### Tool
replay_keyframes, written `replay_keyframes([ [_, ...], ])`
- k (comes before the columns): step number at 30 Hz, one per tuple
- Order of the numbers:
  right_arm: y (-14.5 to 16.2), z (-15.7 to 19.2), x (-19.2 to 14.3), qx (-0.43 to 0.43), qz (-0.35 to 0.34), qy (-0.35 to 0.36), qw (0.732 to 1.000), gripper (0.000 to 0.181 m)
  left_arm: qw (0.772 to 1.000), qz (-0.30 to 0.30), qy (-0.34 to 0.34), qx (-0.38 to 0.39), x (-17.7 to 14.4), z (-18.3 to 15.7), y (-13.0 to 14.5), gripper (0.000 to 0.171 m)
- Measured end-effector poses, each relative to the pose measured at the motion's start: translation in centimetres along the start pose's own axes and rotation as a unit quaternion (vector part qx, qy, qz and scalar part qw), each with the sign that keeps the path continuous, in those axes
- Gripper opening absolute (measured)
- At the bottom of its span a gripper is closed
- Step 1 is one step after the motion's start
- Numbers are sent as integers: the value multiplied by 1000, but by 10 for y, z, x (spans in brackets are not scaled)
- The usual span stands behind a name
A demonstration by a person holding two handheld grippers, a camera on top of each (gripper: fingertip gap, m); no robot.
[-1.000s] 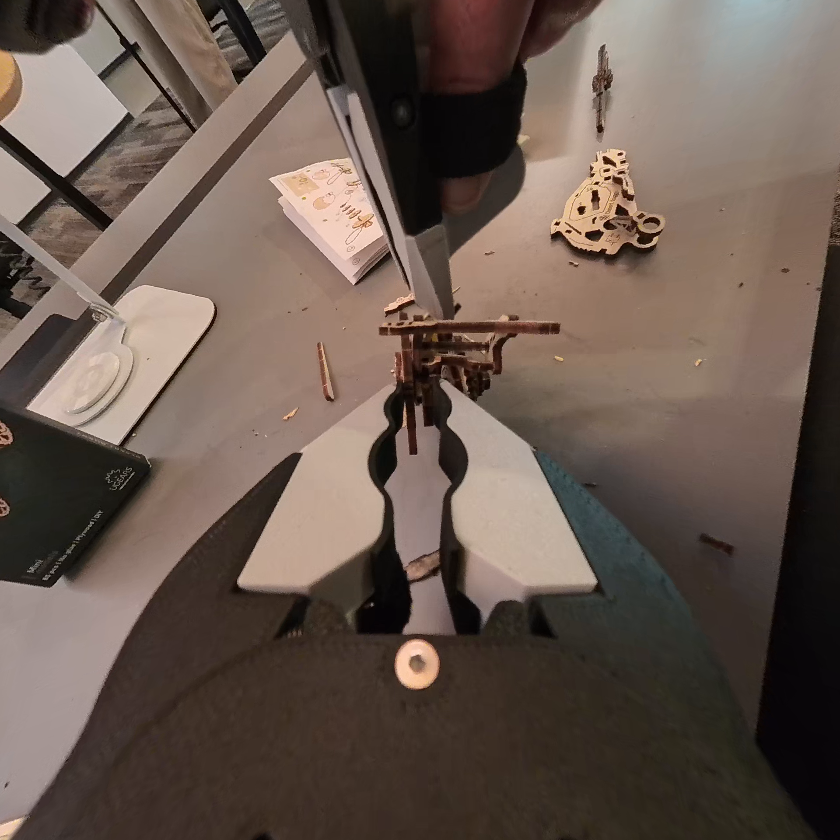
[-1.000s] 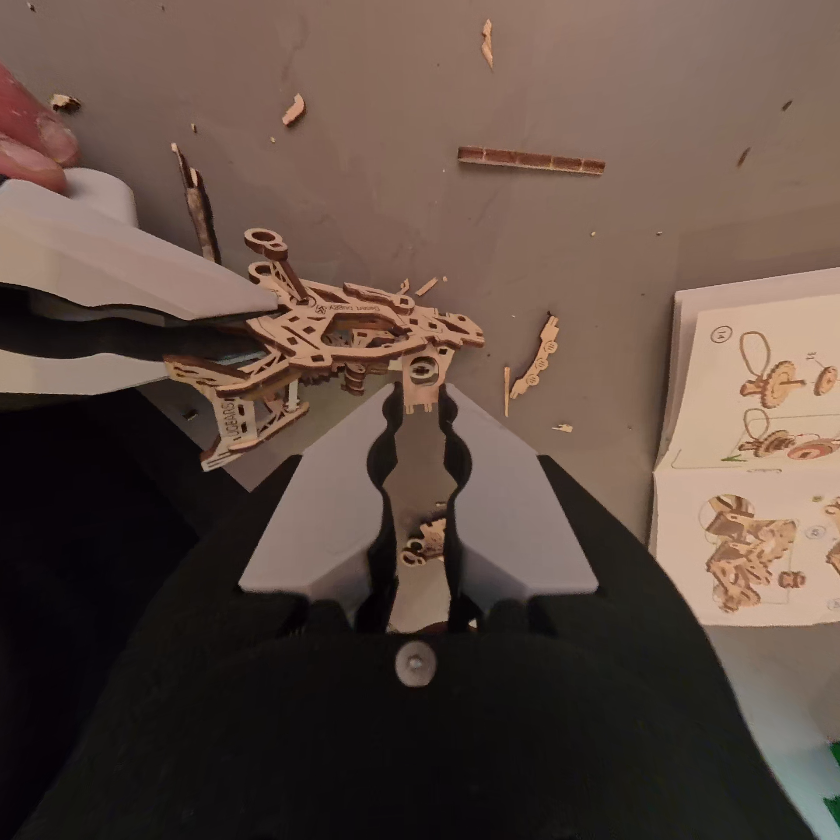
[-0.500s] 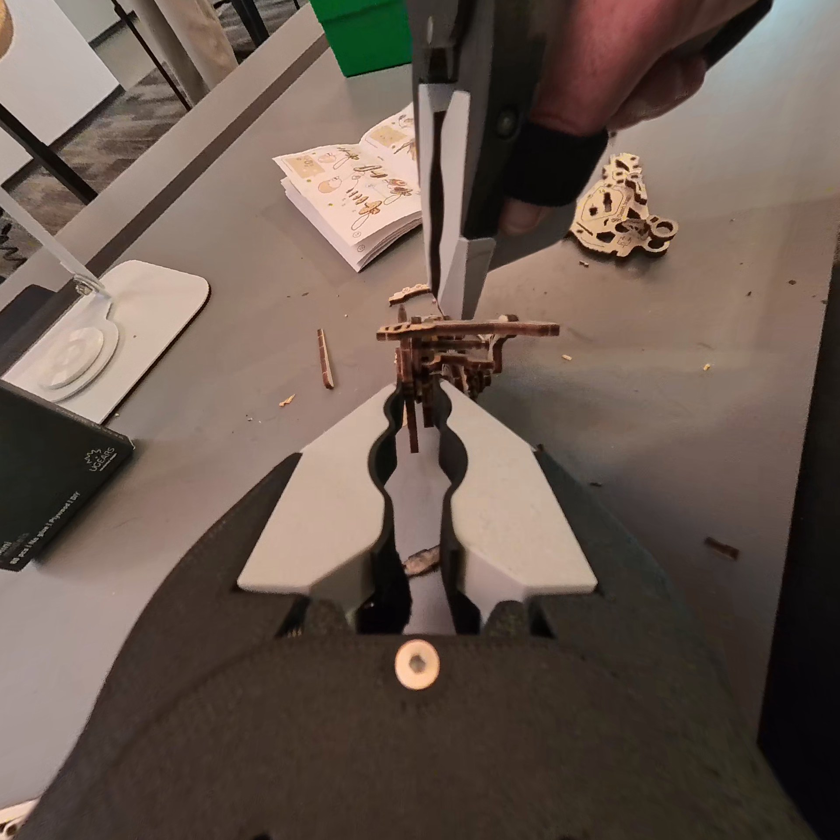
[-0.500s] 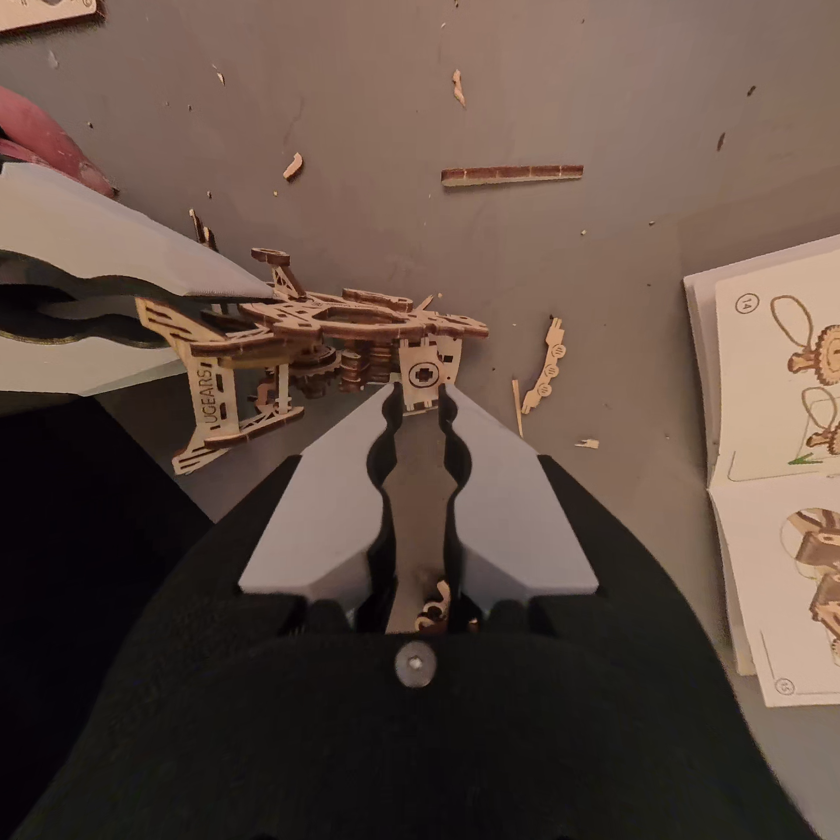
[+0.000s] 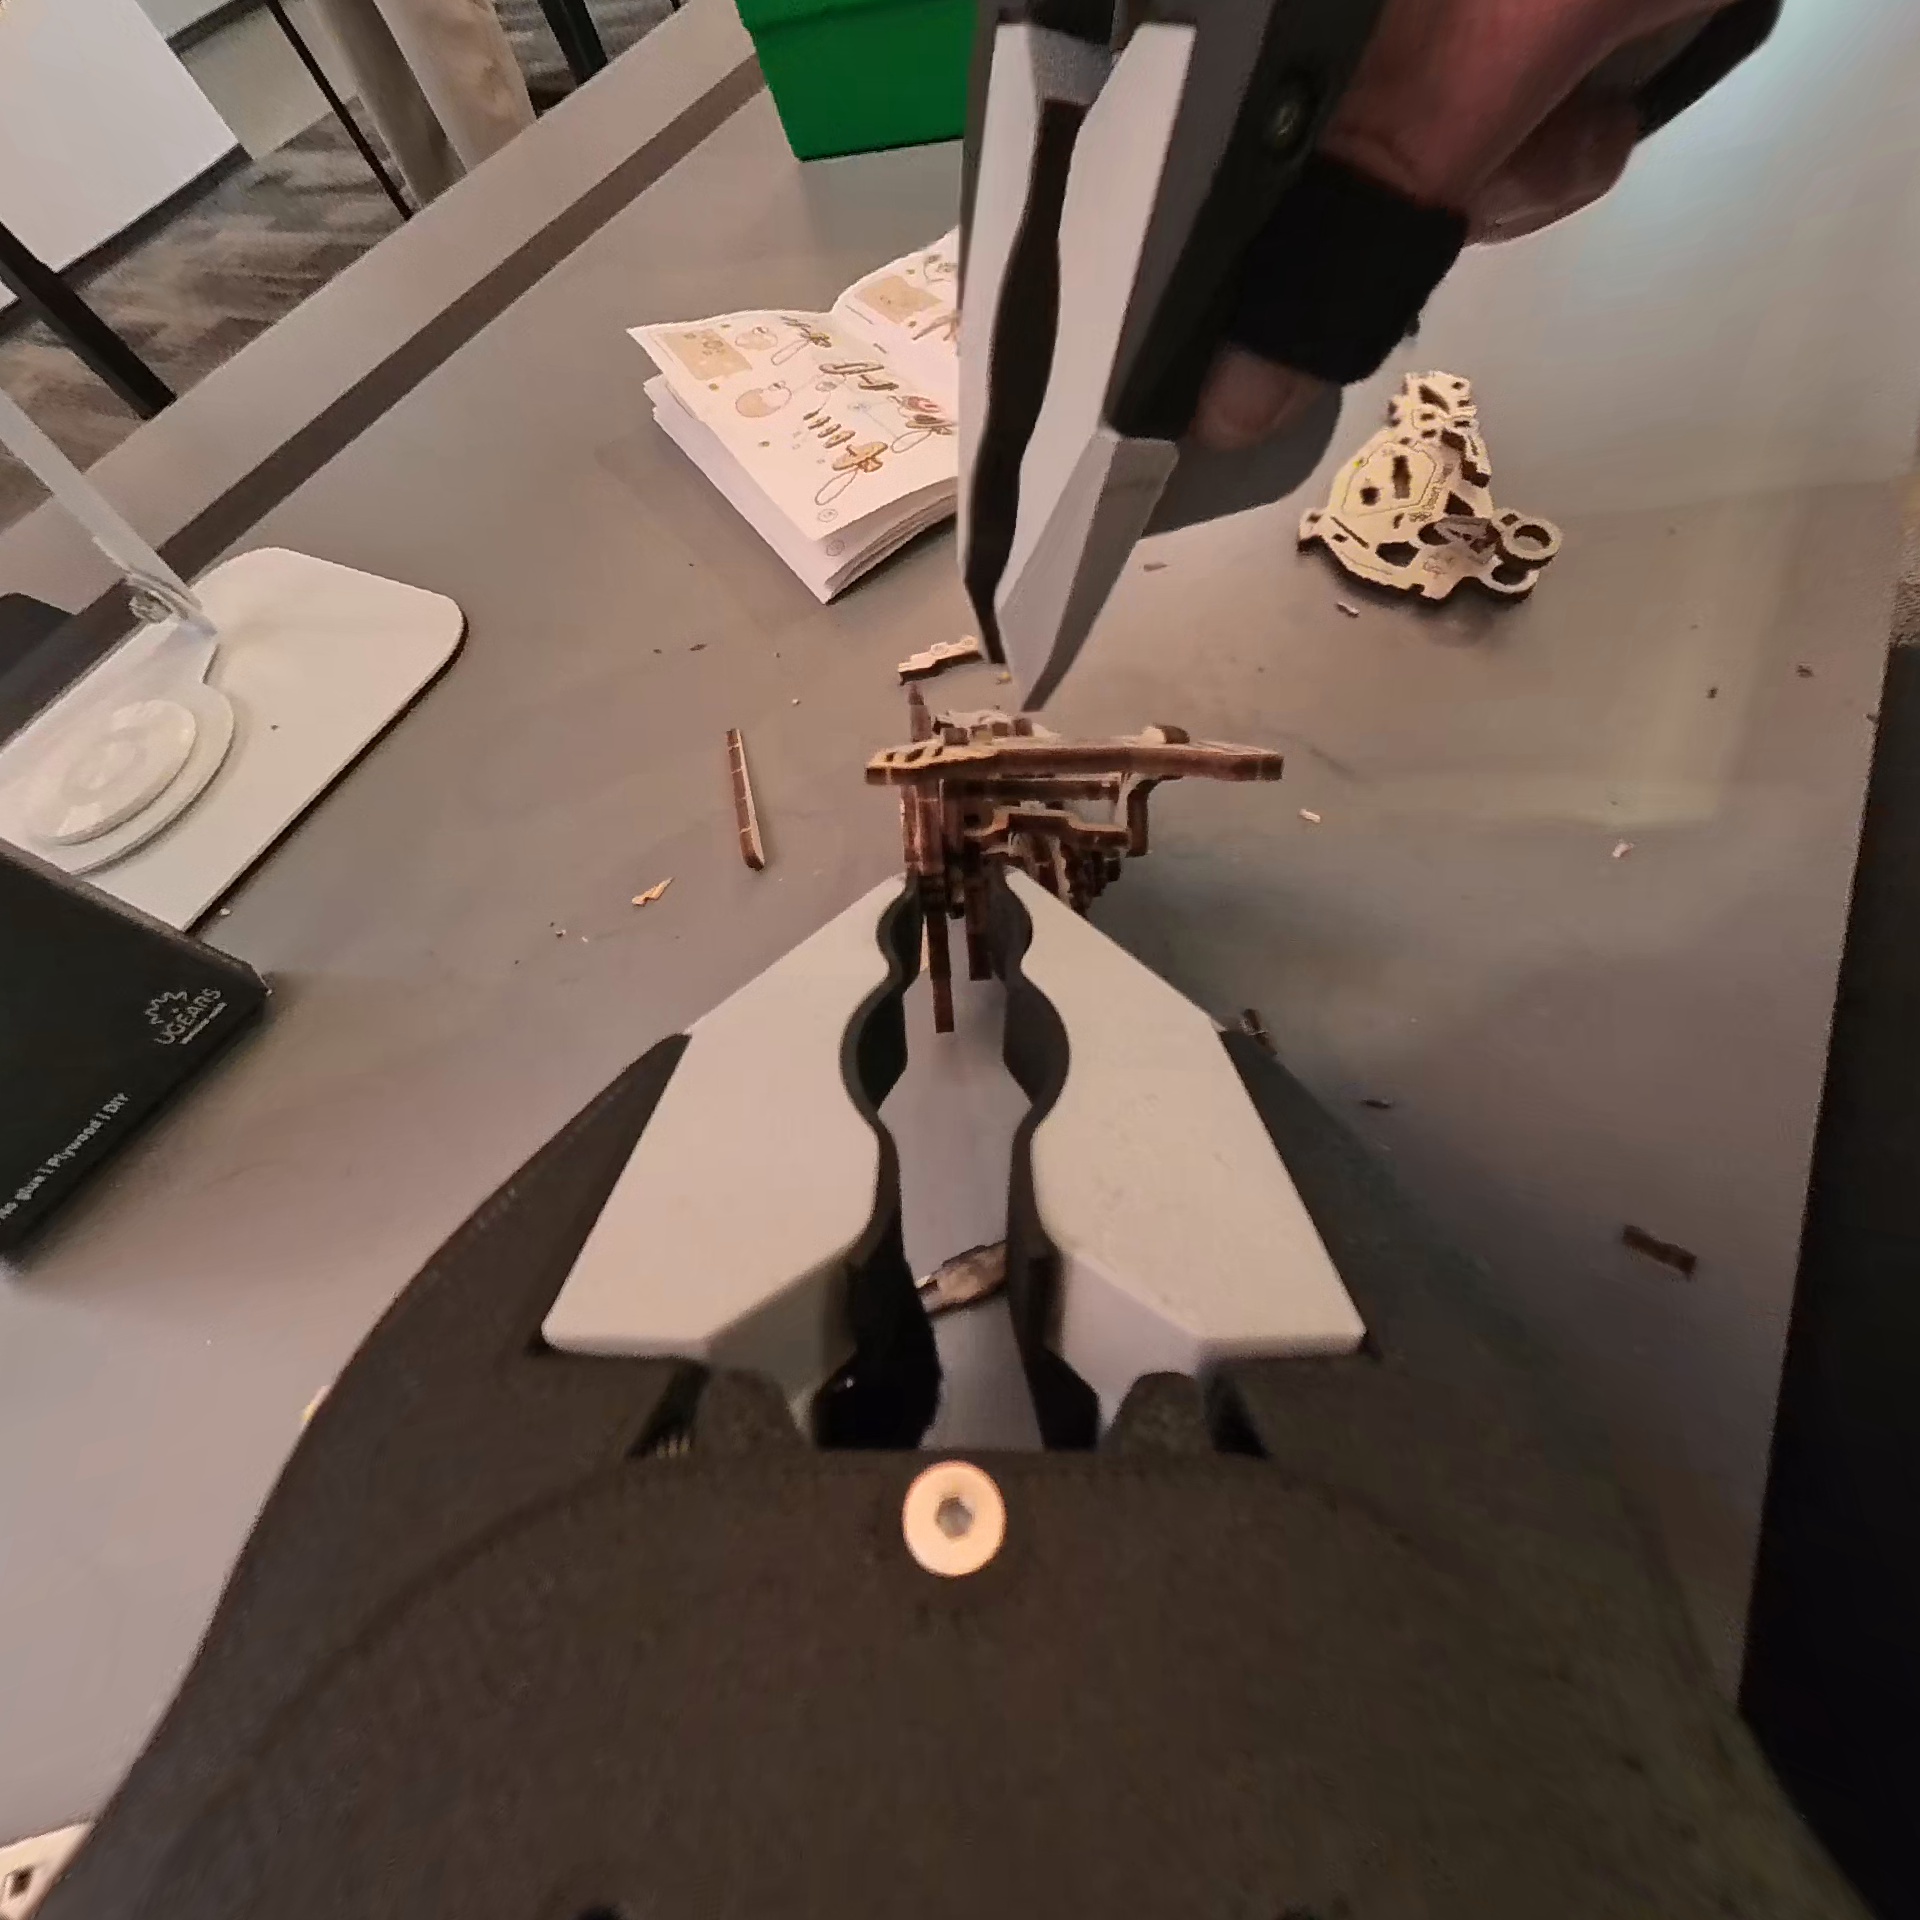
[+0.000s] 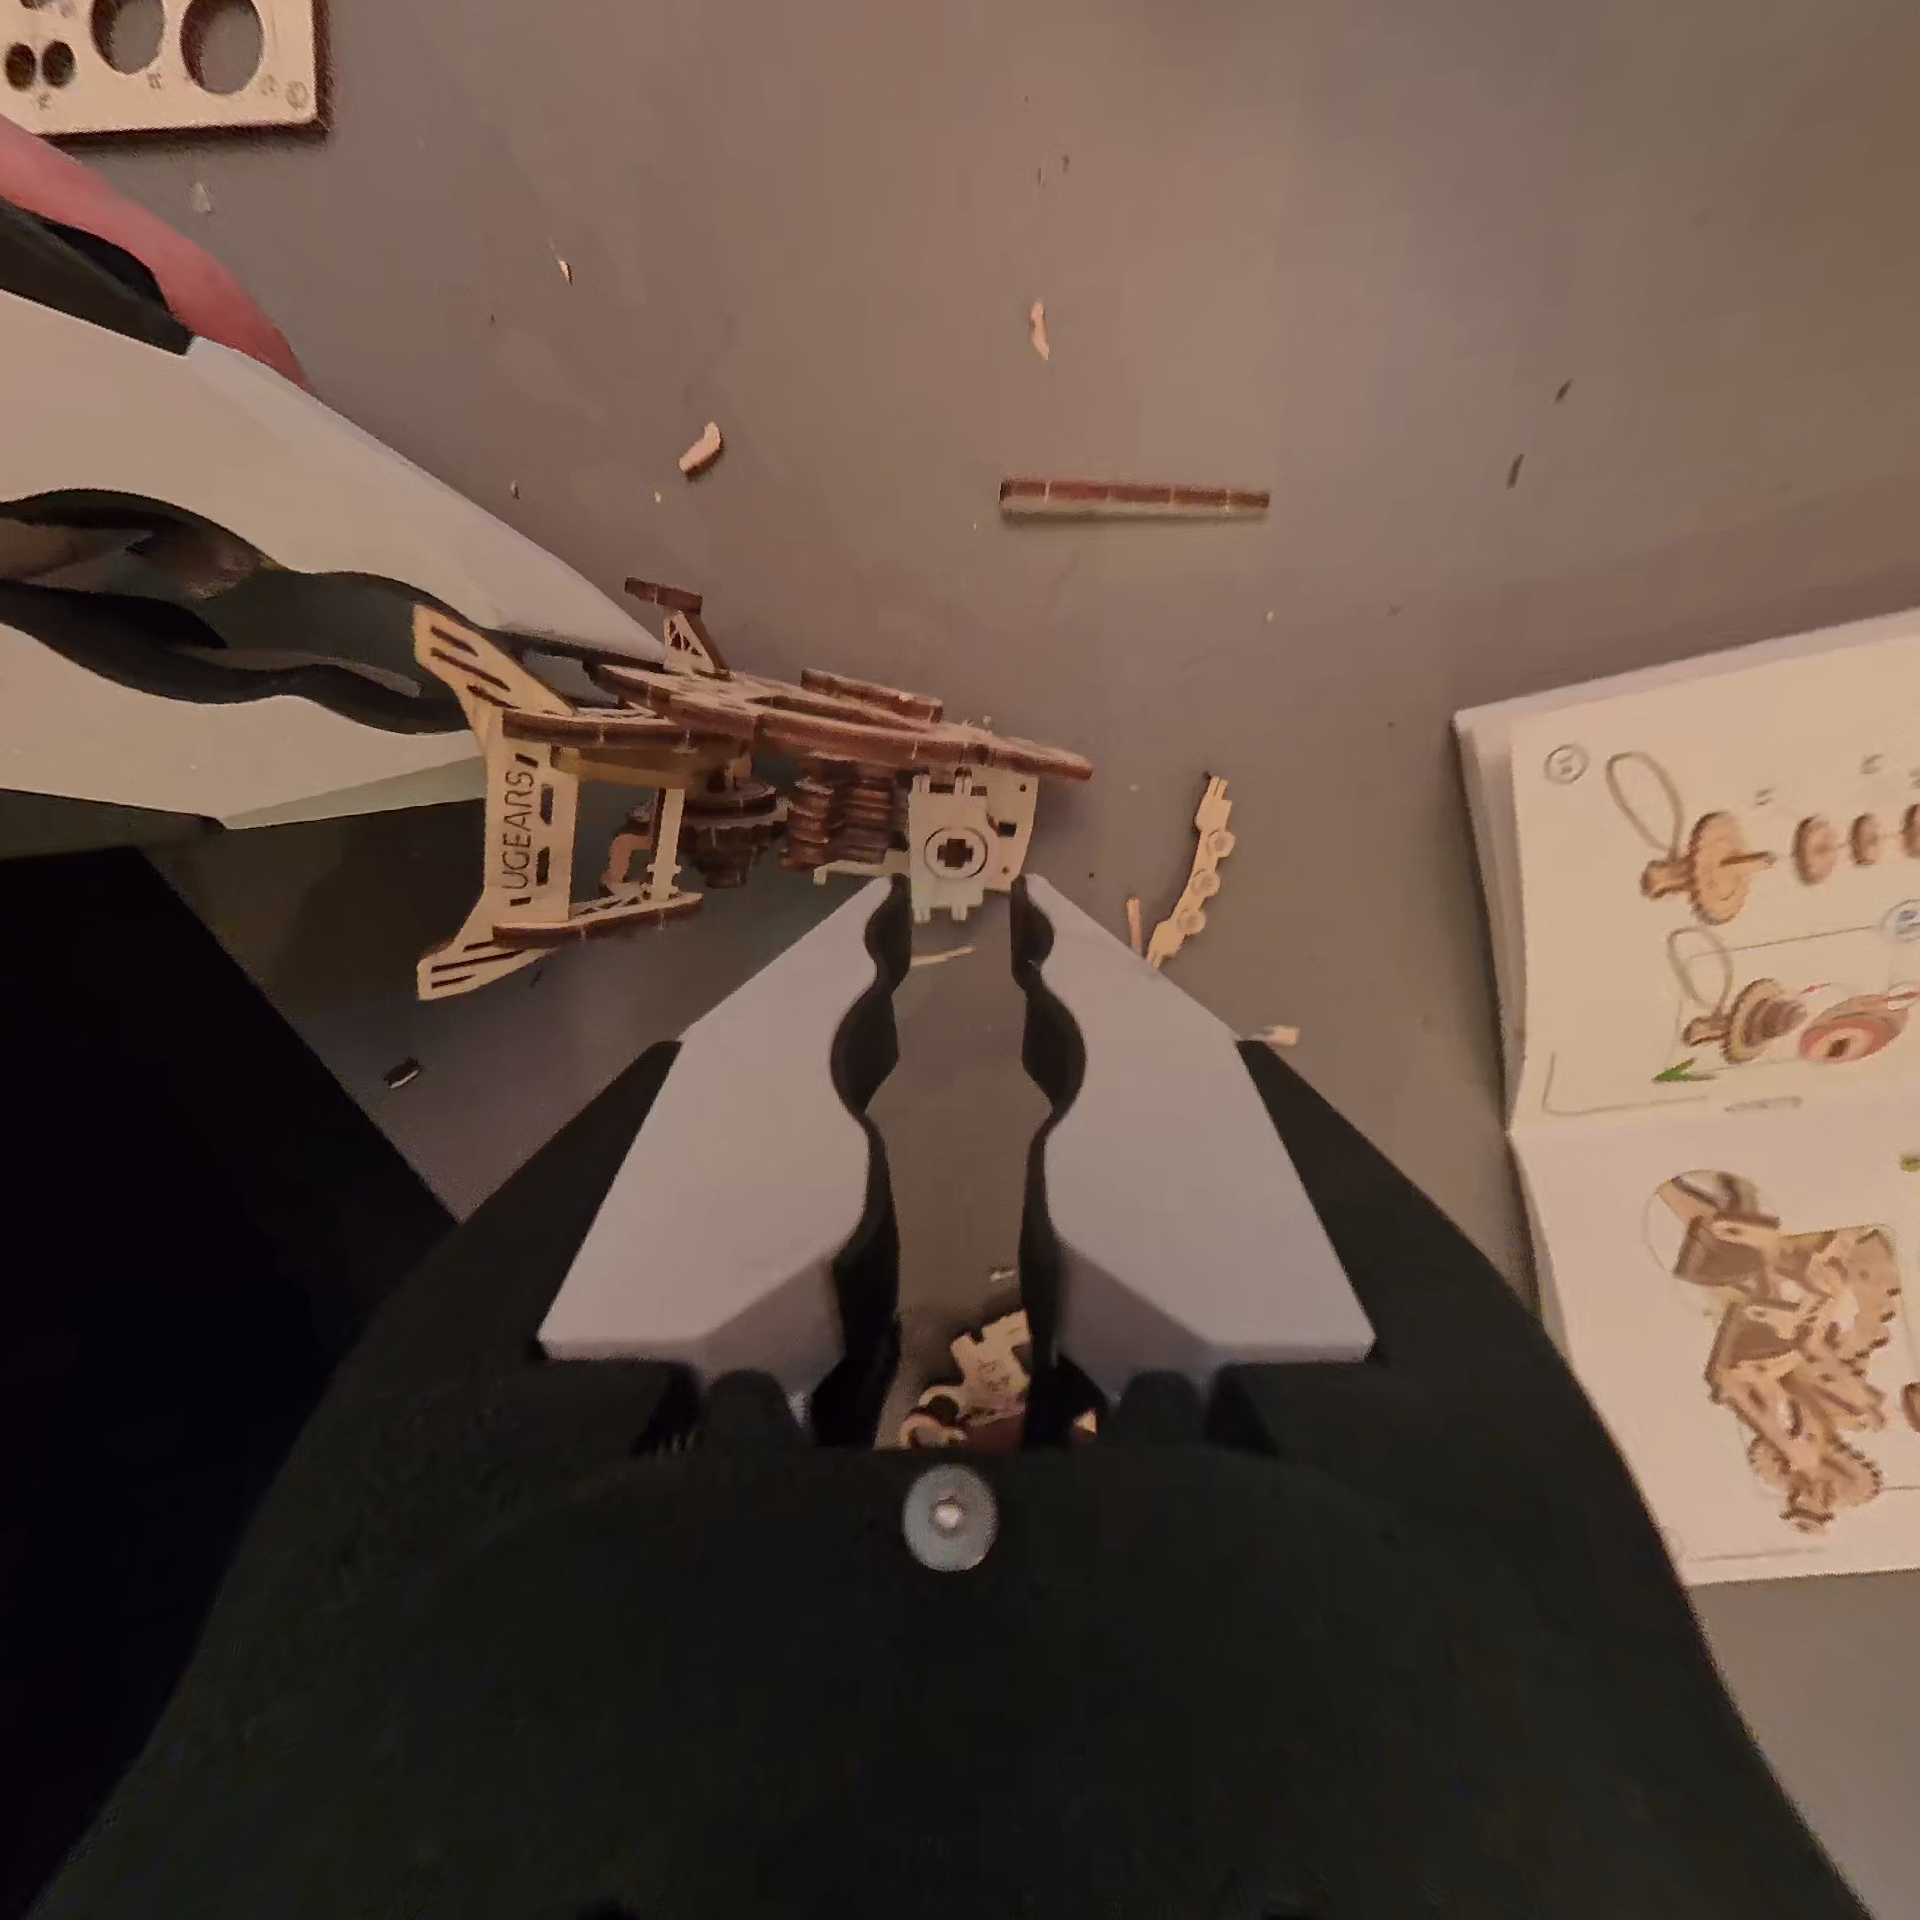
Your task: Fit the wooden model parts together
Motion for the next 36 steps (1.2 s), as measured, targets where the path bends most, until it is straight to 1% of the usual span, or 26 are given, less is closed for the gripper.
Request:
replay_keyframes([
  [2,-2,1,1,-13,-19,-5,1000,15,1000,-5,3,-9,-1,2,0,9],
  [3,-2,1,2,-20,-28,-5,999,11,1000,-6,6,-14,-1,3,0,9],
  [6,-4,1,7,-25,-36,-7,999,8,1000,-4,9,-18,-1,4,1,10],
  [14,-8,-2,15,-8,-26,-30,999,3,999,3,16,-27,1,6,2,10],
  [25,-4,-5,15,6,-39,-40,998,7,999,9,18,-31,1,7,3,10],
  [34,-1,-2,17,24,-62,-13,998,5,1000,20,8,-19,2,0,1,10],
  [35,-1,-1,16,19,-64,-13,998,6,1000,19,7,-18,2,-1,1,10],
  [36,0,-1,16,12,-65,-13,998,13,1000,19,9,-18,3,-1,1,10],
])
Point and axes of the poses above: each gripper's, where its closed fingertips meet, x out along the fingers, y out of its underside, z = x × y across the jaws, the point moved 10 cm from there along -x, back along the fingers, and after that the axes turned 7 degrees about x, right-handed, at the moved point
